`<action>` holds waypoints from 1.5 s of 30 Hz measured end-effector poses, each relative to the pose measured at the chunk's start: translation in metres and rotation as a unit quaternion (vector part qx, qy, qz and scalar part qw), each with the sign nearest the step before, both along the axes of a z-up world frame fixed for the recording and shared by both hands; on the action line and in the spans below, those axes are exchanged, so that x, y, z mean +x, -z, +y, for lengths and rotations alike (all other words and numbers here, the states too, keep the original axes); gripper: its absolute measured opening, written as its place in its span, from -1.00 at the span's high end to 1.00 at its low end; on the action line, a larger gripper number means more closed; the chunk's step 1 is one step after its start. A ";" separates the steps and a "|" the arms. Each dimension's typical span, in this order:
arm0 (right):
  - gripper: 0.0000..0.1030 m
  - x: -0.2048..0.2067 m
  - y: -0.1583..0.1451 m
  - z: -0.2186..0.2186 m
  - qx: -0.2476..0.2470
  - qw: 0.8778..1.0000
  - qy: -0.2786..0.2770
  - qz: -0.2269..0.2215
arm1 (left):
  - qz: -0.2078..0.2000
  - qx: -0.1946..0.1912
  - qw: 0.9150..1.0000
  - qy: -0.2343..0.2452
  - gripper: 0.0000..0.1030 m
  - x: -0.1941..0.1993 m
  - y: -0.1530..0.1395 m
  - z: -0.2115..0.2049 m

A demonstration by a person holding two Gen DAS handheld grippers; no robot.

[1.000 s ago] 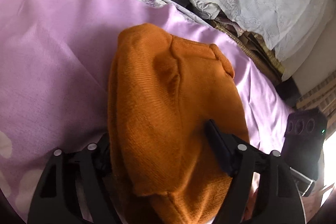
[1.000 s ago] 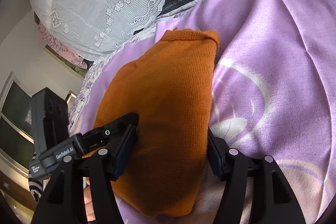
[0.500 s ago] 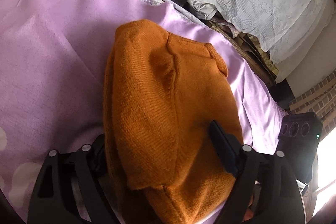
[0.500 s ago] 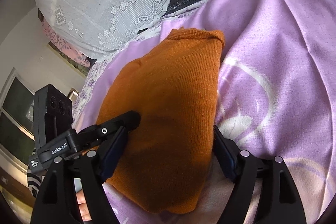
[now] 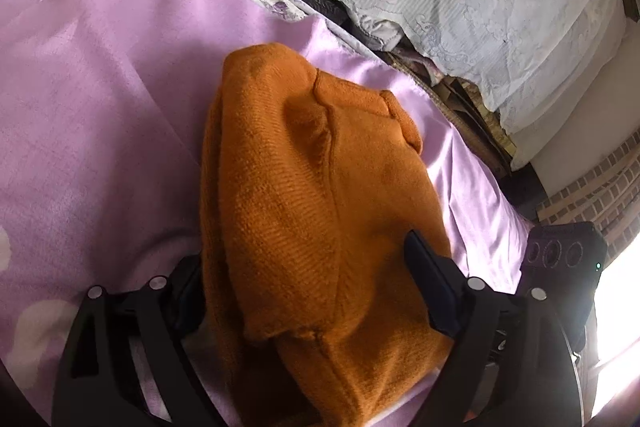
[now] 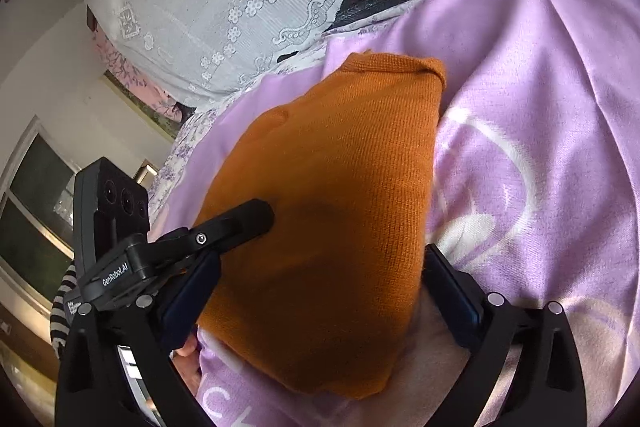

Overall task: Fold small clothes
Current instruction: 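Grasp the orange bundle from both sides with both tools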

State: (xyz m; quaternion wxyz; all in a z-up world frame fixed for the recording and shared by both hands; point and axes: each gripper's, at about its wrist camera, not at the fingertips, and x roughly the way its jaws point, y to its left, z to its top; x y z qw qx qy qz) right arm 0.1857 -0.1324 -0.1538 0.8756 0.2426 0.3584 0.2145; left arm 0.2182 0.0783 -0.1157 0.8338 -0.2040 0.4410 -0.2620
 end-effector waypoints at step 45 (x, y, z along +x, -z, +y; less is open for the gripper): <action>-0.03 -0.010 -0.006 -0.013 0.067 0.998 0.012 -0.010 | -0.030 0.007 1.000 -0.006 0.29 -0.028 -0.021 -0.003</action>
